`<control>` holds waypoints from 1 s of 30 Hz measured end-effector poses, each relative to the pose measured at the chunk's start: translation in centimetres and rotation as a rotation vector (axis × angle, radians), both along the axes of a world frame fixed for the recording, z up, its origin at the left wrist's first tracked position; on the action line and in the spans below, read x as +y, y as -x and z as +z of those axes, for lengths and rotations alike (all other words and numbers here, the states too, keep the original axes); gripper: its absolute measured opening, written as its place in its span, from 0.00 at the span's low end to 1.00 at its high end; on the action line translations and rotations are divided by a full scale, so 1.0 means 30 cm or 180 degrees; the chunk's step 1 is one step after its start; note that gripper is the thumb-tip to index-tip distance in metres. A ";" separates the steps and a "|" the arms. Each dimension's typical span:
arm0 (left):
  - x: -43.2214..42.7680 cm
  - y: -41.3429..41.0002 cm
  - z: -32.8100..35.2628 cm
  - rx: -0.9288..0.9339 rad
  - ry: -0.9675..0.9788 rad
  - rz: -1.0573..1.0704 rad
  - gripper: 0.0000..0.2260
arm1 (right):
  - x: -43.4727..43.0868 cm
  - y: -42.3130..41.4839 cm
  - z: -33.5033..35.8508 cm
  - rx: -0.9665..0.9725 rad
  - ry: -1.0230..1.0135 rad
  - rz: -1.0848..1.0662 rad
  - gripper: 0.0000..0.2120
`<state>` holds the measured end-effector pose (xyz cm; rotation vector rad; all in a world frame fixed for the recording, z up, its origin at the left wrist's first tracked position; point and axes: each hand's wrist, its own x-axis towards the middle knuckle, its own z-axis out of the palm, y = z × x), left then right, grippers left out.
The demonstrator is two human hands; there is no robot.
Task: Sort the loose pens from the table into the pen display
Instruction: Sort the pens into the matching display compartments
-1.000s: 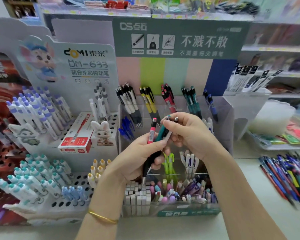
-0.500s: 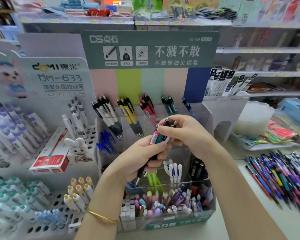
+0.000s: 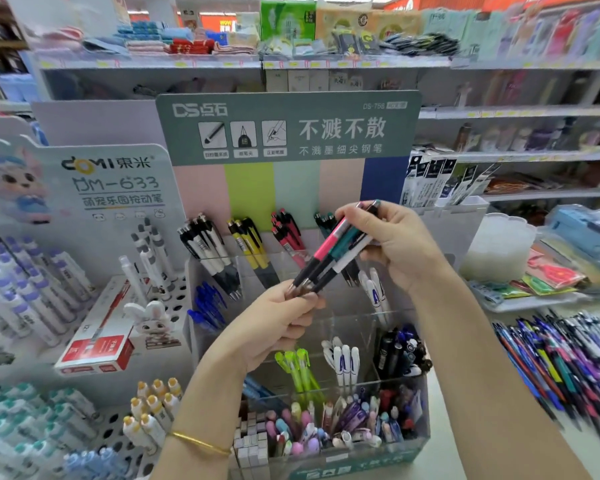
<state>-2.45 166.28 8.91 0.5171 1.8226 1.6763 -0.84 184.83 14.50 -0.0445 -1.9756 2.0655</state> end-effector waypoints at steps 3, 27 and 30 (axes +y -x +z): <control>0.018 -0.003 -0.010 -0.0197 -0.0596 0.0181 0.05 | -0.020 0.004 0.009 0.0115 -0.0036 -0.0075 0.04; -0.107 -0.032 -0.053 -0.0776 -0.0720 0.0645 0.07 | -0.085 0.100 -0.061 0.0850 -0.3605 -0.1483 0.14; -0.117 -0.035 -0.057 -0.0835 -0.0768 0.0747 0.07 | -0.068 0.114 -0.070 0.0567 -0.4088 -0.1330 0.14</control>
